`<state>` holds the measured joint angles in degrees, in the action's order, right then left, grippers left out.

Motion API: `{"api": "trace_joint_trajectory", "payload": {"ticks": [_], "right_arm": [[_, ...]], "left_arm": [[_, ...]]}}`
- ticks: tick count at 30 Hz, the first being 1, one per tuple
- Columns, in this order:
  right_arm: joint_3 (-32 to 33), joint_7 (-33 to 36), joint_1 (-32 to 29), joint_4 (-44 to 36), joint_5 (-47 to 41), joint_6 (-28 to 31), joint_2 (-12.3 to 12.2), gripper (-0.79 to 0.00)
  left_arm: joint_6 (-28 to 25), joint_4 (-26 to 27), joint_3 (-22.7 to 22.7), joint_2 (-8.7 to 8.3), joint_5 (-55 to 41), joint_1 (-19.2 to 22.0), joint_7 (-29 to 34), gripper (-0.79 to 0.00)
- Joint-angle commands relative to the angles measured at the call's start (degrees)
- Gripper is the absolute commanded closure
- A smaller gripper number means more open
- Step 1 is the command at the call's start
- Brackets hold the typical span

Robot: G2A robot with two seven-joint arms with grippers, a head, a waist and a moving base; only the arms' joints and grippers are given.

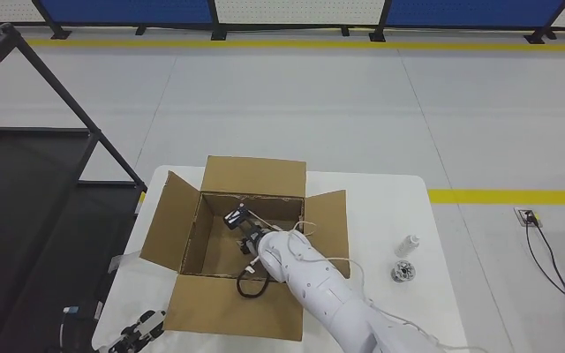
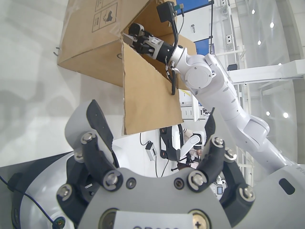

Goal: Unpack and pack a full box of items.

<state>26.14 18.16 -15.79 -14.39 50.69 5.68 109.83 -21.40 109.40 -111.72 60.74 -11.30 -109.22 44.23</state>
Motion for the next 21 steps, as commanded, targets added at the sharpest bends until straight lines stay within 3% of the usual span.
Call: {"api": "trace_joint_trajectory", "payload": {"ticks": [1, 7, 12, 18, 21], "right_arm": [[0.21, -2.28, -0.40, -0.85, 0.53, 0.84, -0.43, -0.526], [1.12, -10.69, -2.35, -5.52, 3.57, 3.66, -3.00, -0.508], [2.66, -15.52, -5.91, -14.84, 8.29, 2.88, -6.82, -0.511], [8.08, -9.92, -15.33, -38.70, 17.97, -4.02, -13.83, -0.496], [12.92, -4.59, -22.91, -54.03, 24.47, -4.51, -17.83, -0.551]], "left_arm": [[-0.09, 0.05, 0.04, -0.01, 0.10, 0.00, 0.00, -0.785], [-0.11, 0.33, 0.09, -0.04, 0.25, -0.08, -0.04, -0.785], [0.04, 0.75, 0.29, -0.06, 0.64, -0.19, -0.01, -0.785], [-0.10, 1.07, 0.23, -0.08, 1.00, -0.53, -0.13, -0.785], [-0.18, 1.02, 0.02, -0.08, 0.98, -0.73, -0.29, -0.785]]}}
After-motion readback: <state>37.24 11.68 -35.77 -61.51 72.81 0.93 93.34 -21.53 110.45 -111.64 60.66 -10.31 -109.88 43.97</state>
